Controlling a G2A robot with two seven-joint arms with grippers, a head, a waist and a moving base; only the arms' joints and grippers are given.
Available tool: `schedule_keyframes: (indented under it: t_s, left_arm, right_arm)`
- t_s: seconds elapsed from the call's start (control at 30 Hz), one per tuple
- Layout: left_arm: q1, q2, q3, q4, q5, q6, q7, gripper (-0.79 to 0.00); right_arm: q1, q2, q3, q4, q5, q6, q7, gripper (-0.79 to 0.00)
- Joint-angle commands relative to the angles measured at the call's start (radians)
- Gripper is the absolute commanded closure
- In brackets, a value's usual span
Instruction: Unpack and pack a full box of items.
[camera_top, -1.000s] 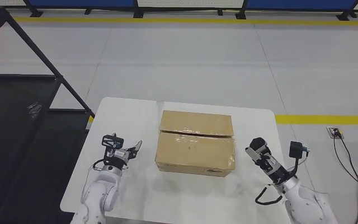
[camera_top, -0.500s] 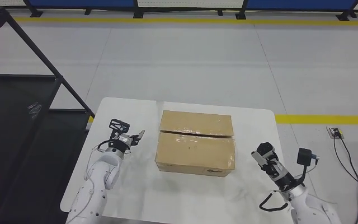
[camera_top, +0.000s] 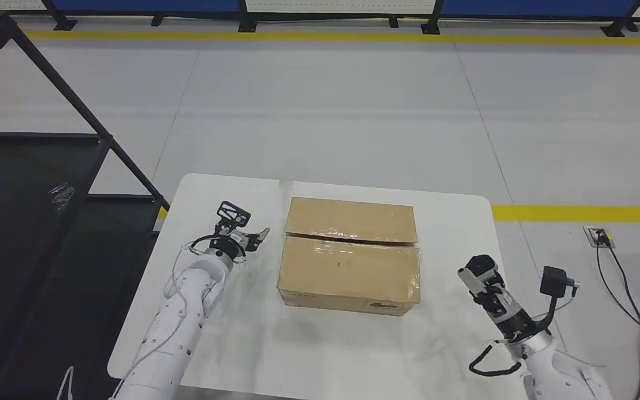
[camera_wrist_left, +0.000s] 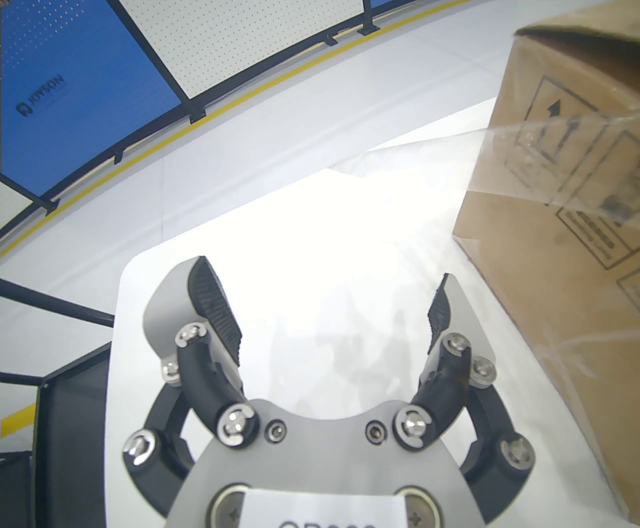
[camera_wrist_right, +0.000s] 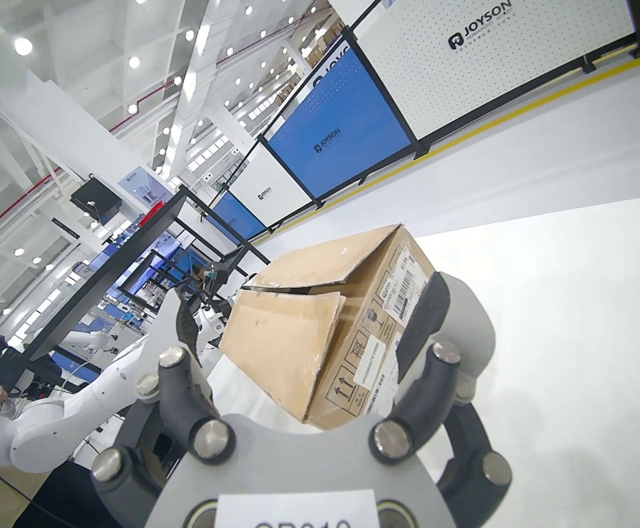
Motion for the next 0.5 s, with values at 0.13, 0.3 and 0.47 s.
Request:
schedule_keyframes:
  t_s: [0.13,0.3,0.47]
  left_arm:
    - [-0.146,-0.051,0.113,0.251,0.019,0.027,0.126,-0.785]
    - [-0.222,-0.094,0.170,0.375,0.006,0.074,0.191,-0.785]
    - [-0.263,-0.129,0.198,0.450,-0.019,0.129,0.250,-0.785]
  right_arm:
    - [-0.031,0.002,0.027,-0.003,0.012,-0.007,-0.016,-0.785]
    - [-0.049,0.002,0.038,-0.003,0.020,-0.008,-0.026,-0.785]
    - [-0.057,0.002,0.044,0.000,0.025,-0.010,-0.033,-0.785]
